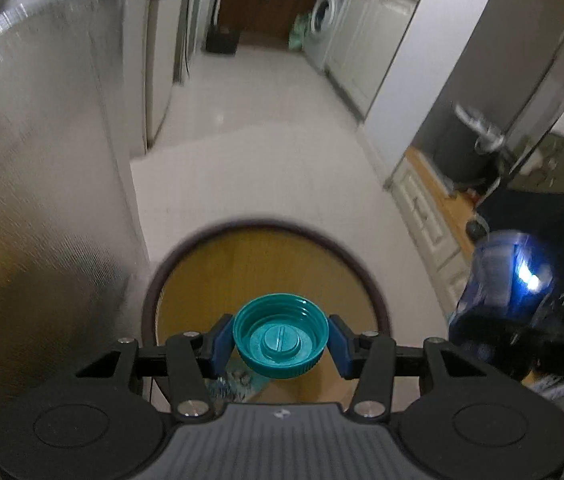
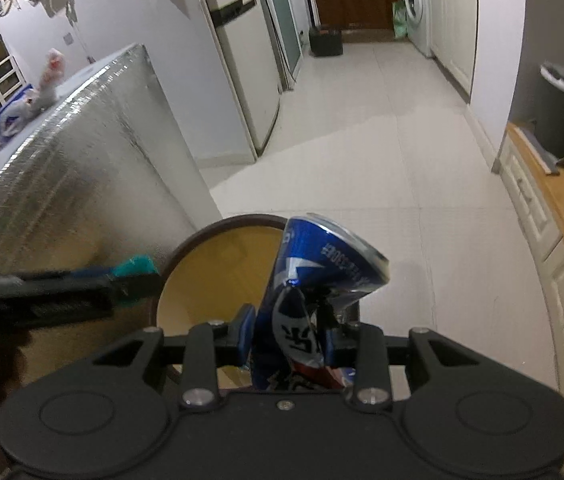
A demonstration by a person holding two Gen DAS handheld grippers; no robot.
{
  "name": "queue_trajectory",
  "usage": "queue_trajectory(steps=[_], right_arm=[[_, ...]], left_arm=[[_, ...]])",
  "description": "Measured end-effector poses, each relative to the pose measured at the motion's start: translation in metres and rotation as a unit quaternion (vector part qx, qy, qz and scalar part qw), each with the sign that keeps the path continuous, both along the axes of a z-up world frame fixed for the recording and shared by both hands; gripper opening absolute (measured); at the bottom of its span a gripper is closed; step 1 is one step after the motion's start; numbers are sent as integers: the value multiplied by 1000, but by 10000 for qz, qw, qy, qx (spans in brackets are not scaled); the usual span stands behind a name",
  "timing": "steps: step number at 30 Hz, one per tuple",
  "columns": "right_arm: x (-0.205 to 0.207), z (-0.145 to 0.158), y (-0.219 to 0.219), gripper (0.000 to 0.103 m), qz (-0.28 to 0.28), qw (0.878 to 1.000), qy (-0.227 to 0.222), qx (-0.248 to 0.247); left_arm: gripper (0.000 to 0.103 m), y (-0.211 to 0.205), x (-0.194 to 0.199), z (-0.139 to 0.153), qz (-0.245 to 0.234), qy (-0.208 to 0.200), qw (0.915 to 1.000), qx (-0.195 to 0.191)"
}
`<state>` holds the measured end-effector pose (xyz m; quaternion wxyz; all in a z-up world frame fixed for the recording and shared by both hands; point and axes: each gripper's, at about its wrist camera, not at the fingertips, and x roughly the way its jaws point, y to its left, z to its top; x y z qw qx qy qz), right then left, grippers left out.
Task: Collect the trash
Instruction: 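Open both tools to drop the cap and can into the wastebasket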
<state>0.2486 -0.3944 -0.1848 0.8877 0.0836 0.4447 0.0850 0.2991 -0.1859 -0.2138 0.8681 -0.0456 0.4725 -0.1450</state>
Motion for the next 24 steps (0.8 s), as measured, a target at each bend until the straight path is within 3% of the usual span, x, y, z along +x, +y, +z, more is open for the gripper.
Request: queue_trajectory(steps=[5, 12, 17, 24], right_arm=[[32, -17, 4, 34, 5, 9998, 148, 114], [84, -50, 40, 34, 539, 9973, 499, -49], [115, -81, 64, 34, 635, 9945, 836, 70], [142, -116, 89, 35, 638, 9901, 1151, 486]], left_arm=[[50, -7, 16, -47, -220, 491, 9985, 60], [51, -16, 27, -89, -648, 943, 9934, 124], [50, -23, 30, -102, -964, 1187, 9882, -1], [50, -23, 35, -110, -1001, 1328, 9860, -114]])
